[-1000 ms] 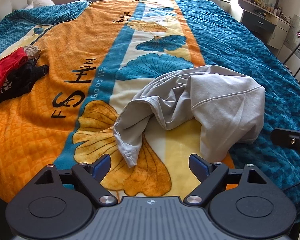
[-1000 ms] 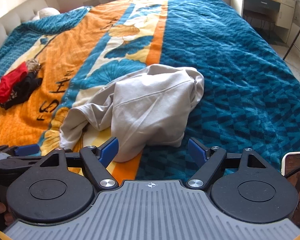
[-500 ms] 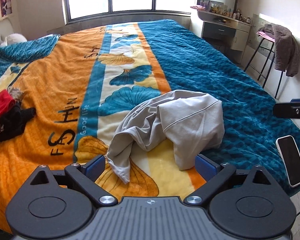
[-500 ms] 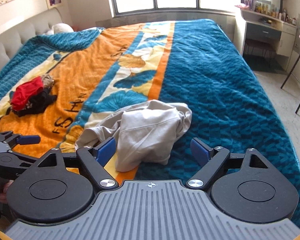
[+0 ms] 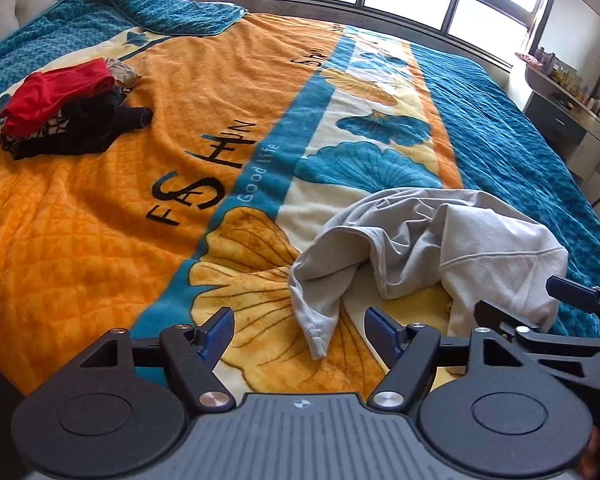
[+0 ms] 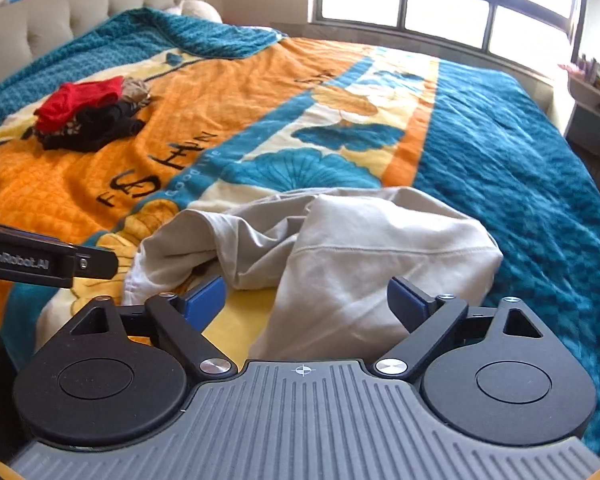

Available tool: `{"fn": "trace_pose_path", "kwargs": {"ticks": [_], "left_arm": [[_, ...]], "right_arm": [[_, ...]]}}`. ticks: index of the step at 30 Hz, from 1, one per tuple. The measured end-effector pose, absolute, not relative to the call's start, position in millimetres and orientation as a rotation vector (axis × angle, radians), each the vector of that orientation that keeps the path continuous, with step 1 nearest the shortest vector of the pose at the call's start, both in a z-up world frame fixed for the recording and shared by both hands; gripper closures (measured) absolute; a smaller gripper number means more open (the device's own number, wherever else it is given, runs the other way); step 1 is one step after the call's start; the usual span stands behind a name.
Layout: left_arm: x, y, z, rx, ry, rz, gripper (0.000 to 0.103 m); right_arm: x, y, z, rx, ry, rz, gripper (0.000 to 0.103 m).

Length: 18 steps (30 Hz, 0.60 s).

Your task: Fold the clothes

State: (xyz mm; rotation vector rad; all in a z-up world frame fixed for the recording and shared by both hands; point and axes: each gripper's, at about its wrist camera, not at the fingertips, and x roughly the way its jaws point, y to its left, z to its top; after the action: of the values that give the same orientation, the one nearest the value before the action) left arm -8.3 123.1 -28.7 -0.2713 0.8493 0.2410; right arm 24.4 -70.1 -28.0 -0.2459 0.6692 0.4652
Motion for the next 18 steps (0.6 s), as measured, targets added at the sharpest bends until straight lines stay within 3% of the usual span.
{"fn": "trace_pose_path", "kwargs": {"ticks": [5, 7, 8, 10, 13, 18], "left_arm": [[-6.6, 135.3, -33.4, -0.288, 0.86, 0.251, 0.029], [-6.6, 136.9, -35.5, -0.286, 0.863, 0.241, 0.028], [-6.2, 137.4, -36.5, -0.286, 0.864, 0.237, 0.028], [-5.4, 138.5, -37.8, -0.289, 0.865, 0.231, 0.028], [-6.2, 141.2, -36.3, -0.296, 0.854, 0.228, 0.028], [-9.7, 149.0, -27.6, -0.306, 0.828, 0.244, 0.028]], "right_arm": [[62.2, -33.4, -65.5, -0.471, 0.714, 0.377, 0.009], [76.8, -23.9, -79.1, -0.572, 0.724, 0.304, 0.014], [85.1, -26.2, -80.9, -0.591, 0.728, 0.284, 0.023], [104.6, -35.7, -76.3, -0.546, 0.758, 0.249, 0.088], [134.3, -60.5, -41.7, -0.276, 0.798, 0.254, 0.09], [128.1, -118.6, 65.0, 0.421, 0.633, 0.597, 0.09]]}}
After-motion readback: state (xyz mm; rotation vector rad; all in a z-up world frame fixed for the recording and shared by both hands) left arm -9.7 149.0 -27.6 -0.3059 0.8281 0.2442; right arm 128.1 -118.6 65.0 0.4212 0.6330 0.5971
